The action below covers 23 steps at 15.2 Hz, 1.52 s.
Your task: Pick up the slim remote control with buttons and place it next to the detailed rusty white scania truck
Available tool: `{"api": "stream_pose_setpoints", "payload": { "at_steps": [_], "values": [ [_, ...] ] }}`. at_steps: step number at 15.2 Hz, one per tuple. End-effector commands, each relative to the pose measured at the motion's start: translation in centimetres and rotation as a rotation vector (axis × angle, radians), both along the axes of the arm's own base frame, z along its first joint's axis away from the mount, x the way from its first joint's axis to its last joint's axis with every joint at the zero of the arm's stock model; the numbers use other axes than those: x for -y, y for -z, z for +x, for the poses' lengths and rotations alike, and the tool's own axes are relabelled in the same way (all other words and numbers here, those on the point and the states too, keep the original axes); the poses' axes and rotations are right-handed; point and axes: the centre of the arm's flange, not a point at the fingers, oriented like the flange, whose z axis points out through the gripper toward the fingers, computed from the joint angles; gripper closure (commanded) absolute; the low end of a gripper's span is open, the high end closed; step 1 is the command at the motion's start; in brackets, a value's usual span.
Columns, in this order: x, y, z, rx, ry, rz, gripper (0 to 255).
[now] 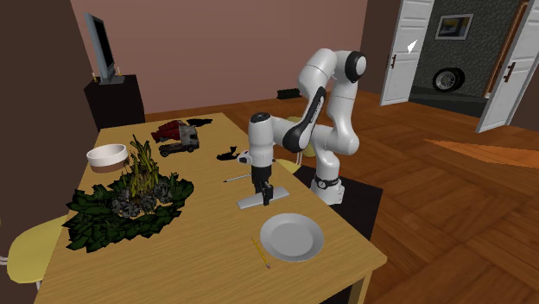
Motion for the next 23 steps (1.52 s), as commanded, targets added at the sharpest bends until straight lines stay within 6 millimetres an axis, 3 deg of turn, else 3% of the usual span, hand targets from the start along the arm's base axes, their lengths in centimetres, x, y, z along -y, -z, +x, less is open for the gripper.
{"api": "stream_pose_setpoints", "payload": {
  "at_steps": [1, 23],
  "values": [
    [-0.1, -1.0, 0.1, 0.000, 0.000, 0.000, 255],
    [-0.1, -12.6, 0.1, 0.000, 0.000, 0.000, 255]
  ]
}}
